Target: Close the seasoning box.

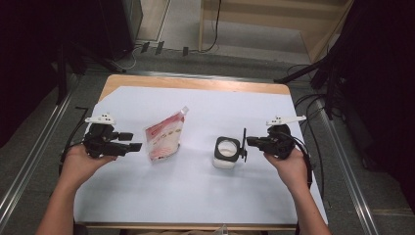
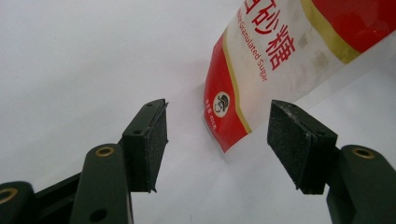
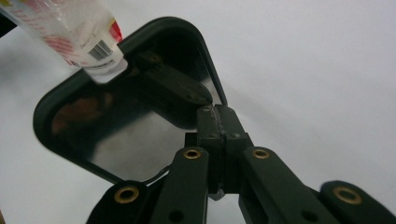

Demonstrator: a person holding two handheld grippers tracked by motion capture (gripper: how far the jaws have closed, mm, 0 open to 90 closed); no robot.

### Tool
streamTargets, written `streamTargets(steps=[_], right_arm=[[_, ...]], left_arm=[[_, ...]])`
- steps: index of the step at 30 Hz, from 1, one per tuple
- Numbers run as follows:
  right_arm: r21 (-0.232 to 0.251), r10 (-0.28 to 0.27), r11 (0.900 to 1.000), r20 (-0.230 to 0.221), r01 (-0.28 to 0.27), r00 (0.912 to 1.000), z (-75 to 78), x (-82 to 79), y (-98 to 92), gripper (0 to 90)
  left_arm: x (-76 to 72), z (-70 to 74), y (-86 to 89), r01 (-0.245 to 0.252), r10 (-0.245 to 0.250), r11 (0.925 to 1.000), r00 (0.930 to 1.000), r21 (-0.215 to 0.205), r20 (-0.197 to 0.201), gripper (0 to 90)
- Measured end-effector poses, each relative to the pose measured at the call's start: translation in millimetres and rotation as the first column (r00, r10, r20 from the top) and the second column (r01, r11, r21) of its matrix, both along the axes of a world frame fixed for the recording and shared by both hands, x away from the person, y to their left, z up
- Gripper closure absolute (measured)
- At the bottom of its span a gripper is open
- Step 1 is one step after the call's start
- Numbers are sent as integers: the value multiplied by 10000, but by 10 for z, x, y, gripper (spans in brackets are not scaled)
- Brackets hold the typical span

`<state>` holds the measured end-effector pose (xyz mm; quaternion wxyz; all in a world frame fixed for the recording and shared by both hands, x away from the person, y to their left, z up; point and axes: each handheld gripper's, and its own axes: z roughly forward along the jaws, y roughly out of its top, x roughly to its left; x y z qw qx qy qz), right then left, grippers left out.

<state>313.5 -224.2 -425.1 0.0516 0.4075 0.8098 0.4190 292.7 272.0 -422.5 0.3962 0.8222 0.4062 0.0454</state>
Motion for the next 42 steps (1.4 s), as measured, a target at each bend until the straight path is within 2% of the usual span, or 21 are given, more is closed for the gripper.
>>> streamTargets(steps=[21, 34, 42], right_arm=[[-50, 446, 9990, -32, -447, 9990, -46, -9, 153, 897], [-238, 649, 9976, -107, -651, 9978, -74, -16, 231, 884], [-71, 632, 9980, 144, -631, 9979, -85, -16, 209, 780]], left_arm=[[4, -14, -4, 11, -11, 10000, 10000, 10, -64, 391], [4, -22, 1, -77, 78, 10000, 9999, 49, -99, 391], [13, -28, -10, 28, -27, 10000, 9999, 85, -142, 391]])
